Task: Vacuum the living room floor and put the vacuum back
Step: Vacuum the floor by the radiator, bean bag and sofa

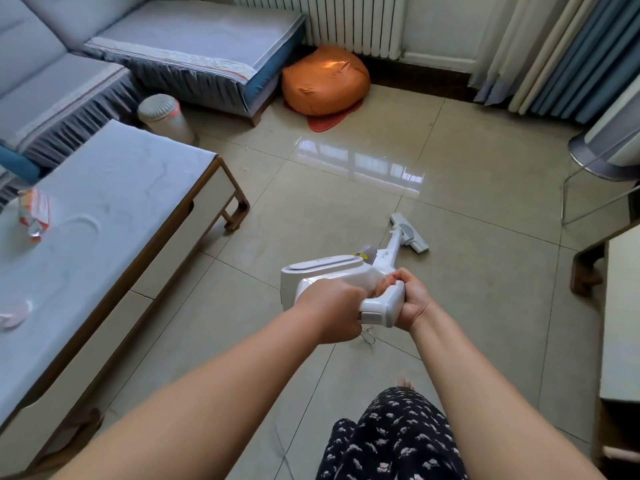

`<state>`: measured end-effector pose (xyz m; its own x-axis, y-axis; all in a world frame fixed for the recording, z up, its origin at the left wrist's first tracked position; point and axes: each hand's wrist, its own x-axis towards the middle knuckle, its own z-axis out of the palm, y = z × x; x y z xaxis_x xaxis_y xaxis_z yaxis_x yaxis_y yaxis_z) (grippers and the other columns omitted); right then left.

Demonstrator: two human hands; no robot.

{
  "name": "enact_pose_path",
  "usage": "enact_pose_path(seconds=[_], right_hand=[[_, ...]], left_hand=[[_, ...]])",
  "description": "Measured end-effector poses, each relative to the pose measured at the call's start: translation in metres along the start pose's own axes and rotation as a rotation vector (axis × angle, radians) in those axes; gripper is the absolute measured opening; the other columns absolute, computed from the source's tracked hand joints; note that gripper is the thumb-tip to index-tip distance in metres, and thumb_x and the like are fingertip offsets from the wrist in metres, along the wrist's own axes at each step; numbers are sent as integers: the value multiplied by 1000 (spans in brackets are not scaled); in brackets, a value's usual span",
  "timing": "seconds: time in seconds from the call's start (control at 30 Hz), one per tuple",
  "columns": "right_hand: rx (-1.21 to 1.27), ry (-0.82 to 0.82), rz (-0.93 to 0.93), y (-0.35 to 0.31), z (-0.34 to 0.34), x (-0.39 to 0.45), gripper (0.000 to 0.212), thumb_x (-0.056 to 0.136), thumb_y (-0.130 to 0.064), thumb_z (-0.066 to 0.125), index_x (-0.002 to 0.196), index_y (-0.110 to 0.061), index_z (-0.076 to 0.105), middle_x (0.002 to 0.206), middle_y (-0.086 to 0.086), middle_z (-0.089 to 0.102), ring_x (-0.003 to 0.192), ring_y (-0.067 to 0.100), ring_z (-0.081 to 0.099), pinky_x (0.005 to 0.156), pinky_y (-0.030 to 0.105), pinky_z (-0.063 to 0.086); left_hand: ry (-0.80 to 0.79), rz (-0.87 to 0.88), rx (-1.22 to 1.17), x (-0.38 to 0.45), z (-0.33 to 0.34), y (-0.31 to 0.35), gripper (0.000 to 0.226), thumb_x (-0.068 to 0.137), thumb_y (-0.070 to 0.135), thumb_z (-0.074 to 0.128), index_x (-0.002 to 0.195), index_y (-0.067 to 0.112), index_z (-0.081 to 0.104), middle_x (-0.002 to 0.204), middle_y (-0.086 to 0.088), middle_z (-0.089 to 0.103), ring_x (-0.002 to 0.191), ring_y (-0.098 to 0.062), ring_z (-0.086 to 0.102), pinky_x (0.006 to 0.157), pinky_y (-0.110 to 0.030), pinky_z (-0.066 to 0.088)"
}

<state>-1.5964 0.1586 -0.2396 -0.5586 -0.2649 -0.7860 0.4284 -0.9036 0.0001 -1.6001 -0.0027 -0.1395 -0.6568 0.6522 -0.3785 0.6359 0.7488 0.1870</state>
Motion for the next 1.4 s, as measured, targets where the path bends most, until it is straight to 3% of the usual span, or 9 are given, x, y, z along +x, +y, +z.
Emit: enact_pose_path(seconds=[0.3,0.53,0.77,1.0,1.1,1.2,1.4], right_hand=[[-151,22,85,121,2,3,21,65,-8,48,46,-12,39,44,-3,41,36,11,42,42,19,45],[-228,55,100,150,-12,9,23,66,-7,44,44,-11,39,44,-2,39,35,12,40,42,17,43],[-284,109,82,116,-19,12,18,68,-5,49,53,-11,41,45,-2,41,34,10,42,38,18,43],[-222,32,70,68,-22,21,43,33,10,76,53,-10,43,46,-2,43,35,10,45,36,20,44],[-211,38,61,42,-24,25,36,46,6,72,56,-12,42,45,-3,43,34,9,44,36,19,44],[-206,-8,84,16,-25,28,51,17,14,79,49,-9,46,46,-2,44,34,9,45,36,20,45],[-249,18,106,-55,-17,35,52,15,13,79,48,-9,46,46,-2,44,34,9,45,35,20,45]], left_hand=[[23,-109,-31,-117,42,-35,12,82,29,54,91,23,60,91,-2,67,84,-27,61,63,-28,37],[57,-144,-69,-143,75,-40,14,83,30,53,93,23,59,93,-2,67,86,-28,62,64,-28,39],[77,-176,-194,-116,94,-20,13,85,26,53,95,19,58,98,-6,66,89,-30,59,65,-29,34],[81,-128,-204,-67,84,-10,12,84,26,56,93,18,56,97,-8,66,88,-32,59,65,-30,36],[88,-116,-205,-45,81,-1,12,84,26,56,93,18,56,97,-8,66,88,-33,59,65,-30,36],[88,-116,-213,-22,77,7,15,84,28,57,95,18,57,97,-8,66,88,-33,60,65,-30,37],[74,-134,-224,42,54,27,17,85,26,56,99,17,58,99,-8,66,90,-32,60,66,-31,37]])
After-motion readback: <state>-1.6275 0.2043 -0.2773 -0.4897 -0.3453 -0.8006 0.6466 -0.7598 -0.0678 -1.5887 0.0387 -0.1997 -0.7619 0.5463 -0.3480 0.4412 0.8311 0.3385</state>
